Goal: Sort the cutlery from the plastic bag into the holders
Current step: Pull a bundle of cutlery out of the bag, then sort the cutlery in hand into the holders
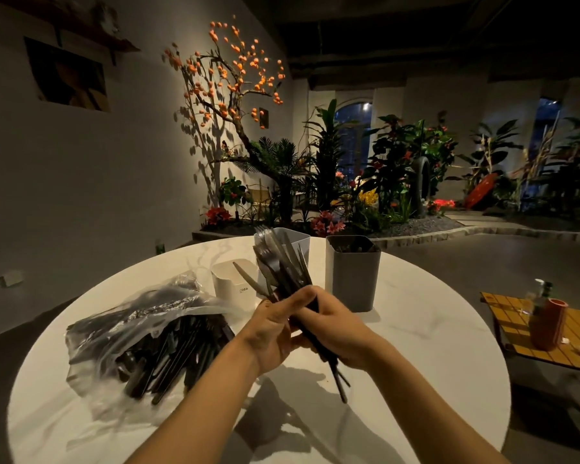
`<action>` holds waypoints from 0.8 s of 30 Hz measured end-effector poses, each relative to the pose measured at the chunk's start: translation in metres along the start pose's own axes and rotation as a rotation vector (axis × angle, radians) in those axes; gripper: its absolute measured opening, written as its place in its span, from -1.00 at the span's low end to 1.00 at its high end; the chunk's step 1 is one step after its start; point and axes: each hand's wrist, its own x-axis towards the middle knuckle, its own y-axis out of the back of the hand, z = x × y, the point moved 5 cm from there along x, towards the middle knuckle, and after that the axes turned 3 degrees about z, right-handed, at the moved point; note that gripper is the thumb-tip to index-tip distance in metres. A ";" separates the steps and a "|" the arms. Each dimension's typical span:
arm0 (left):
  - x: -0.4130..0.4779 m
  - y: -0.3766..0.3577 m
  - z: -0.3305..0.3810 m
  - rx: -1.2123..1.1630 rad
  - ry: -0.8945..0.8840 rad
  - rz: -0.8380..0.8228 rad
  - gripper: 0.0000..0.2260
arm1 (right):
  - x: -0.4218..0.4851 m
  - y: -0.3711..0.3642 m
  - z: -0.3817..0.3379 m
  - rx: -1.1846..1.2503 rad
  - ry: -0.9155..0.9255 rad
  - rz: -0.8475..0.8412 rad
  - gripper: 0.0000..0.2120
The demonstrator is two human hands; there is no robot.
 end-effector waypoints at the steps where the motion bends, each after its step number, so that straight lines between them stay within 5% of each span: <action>1: 0.005 0.003 -0.002 -0.016 0.008 0.059 -0.53 | 0.006 -0.003 0.006 -0.028 0.006 0.037 -0.79; 4: 0.023 0.011 -0.009 -0.082 0.010 0.186 -0.42 | 0.020 -0.012 0.023 -0.210 0.024 0.124 -0.70; 8: 0.045 0.022 -0.013 -0.075 -0.006 0.257 -0.75 | 0.037 -0.020 0.037 -0.419 0.085 0.252 -0.75; 19: 0.073 0.045 -0.018 -0.115 -0.104 0.209 -0.84 | 0.065 -0.027 0.063 -0.151 0.214 0.364 -0.56; 24: 0.077 0.046 -0.025 -0.082 -0.064 0.156 -0.70 | 0.069 -0.025 0.077 -0.287 0.149 0.424 -0.40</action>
